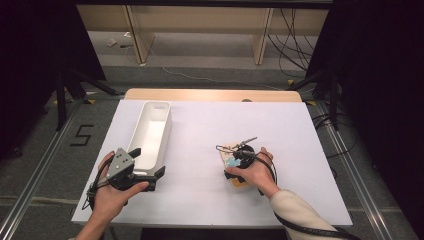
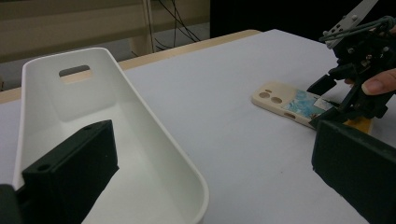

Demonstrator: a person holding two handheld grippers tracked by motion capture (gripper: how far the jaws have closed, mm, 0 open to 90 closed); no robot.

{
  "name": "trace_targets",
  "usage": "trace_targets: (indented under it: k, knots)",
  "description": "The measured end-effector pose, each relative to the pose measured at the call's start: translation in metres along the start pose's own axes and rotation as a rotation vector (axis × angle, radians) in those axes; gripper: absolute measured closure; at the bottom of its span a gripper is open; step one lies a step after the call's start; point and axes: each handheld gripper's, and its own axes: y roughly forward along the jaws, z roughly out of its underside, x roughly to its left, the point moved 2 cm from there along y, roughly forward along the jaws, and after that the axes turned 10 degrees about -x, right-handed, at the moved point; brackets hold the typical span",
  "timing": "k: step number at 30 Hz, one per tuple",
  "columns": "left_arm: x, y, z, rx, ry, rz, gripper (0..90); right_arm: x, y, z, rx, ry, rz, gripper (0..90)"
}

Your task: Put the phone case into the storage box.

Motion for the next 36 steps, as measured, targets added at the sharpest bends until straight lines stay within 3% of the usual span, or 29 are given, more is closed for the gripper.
trace_targets:
  k: [36]
  knots:
    - [-0.0001, 0.0, -0.0003, -0.002, 0.001, 0.0, 0.0, -0.0002, -0.0015, -0.002, -0.021, 0.065, 0.048, 7.7]
